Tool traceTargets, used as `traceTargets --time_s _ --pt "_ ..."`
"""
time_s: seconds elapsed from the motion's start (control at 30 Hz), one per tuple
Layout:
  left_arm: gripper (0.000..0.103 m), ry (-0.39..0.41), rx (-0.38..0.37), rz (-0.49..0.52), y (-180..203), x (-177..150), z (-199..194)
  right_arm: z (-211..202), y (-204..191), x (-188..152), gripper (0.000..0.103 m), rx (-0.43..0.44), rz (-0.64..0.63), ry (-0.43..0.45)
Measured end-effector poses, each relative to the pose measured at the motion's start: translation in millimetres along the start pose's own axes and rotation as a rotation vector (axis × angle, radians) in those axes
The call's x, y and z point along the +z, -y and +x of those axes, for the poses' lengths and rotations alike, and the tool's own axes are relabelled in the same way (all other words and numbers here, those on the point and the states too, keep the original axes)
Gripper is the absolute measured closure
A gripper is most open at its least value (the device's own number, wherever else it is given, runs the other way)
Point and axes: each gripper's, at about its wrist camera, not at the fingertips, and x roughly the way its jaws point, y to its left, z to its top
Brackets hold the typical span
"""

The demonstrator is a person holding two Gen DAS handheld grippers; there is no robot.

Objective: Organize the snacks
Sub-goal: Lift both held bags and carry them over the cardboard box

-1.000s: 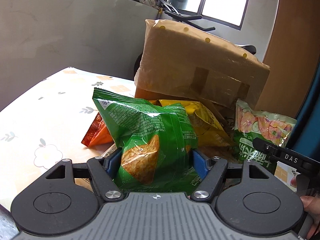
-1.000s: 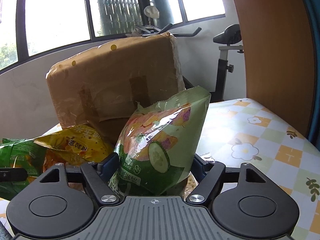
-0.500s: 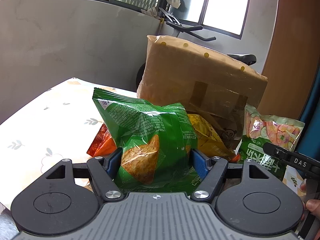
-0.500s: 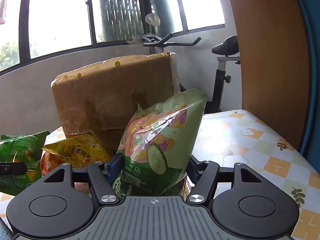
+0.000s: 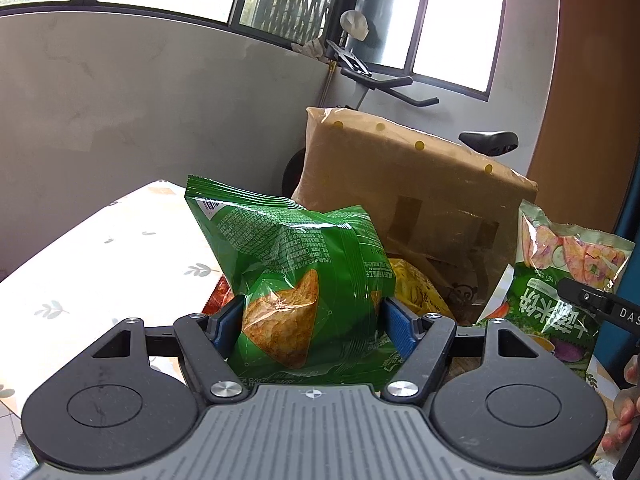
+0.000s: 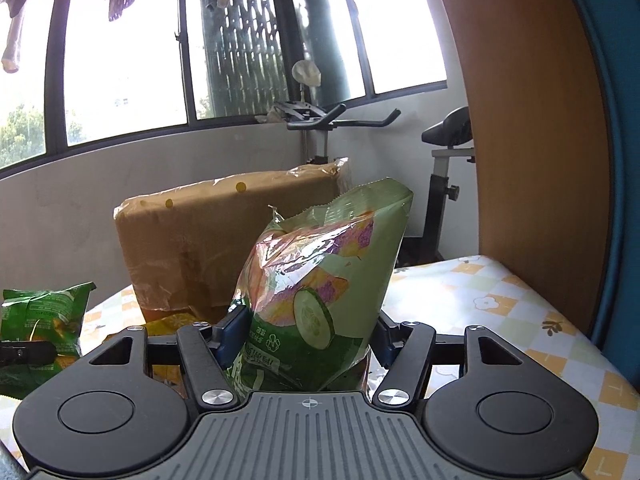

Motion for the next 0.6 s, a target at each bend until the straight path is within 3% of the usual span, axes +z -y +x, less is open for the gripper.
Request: traceTargets --time_s 0.37,0.6 --pt "0.028 0.114 0.021 0.068 3.3 28.1 -8.3 -12.0 0.2 32.3 0.045 -0.006 -0.015 0.088" --pt "0.028 0.179 0.003 0.094 13.8 70.6 -5.2 -24.5 -1.5 77.0 0.045 0.018 -0.050 0.182"
